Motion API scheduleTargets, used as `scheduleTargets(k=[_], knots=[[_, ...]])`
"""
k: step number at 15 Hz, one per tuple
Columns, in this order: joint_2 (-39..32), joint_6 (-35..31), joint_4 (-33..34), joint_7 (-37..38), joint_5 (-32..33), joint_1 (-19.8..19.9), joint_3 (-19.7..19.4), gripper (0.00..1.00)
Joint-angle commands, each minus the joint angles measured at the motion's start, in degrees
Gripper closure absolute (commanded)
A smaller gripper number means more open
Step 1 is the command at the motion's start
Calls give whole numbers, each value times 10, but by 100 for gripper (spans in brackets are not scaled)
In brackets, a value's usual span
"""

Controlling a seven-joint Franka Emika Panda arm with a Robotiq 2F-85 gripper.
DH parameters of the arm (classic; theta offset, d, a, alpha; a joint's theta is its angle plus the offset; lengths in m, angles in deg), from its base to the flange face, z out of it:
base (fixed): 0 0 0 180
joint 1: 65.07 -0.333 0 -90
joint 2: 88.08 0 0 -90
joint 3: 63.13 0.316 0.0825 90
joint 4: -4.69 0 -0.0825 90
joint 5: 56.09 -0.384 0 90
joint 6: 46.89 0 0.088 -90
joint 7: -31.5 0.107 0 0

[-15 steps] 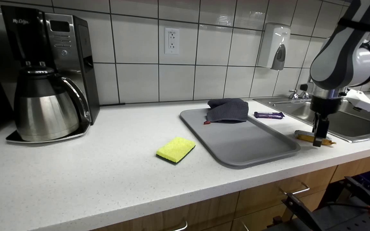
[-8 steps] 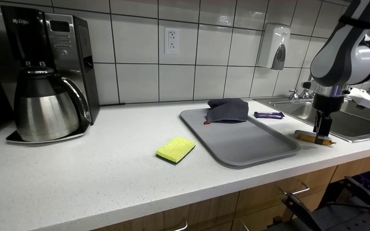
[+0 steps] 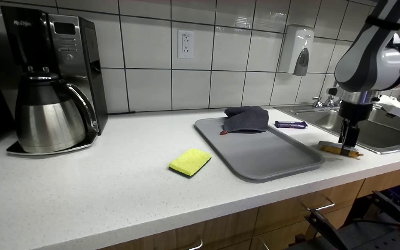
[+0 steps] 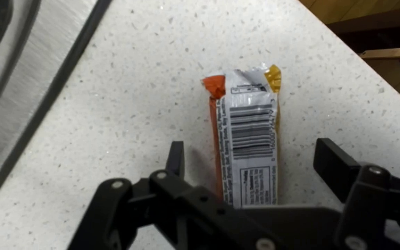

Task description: Put the orange packet and the purple packet on the tray

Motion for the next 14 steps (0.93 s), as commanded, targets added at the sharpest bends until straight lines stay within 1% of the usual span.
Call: scheduleTargets(k=[1, 7, 14], knots=[[17, 11, -1, -39, -26, 21, 19, 33], [19, 14, 0, -56, -45, 22, 23, 81], [41, 20, -8, -67, -52, 17, 22, 81]])
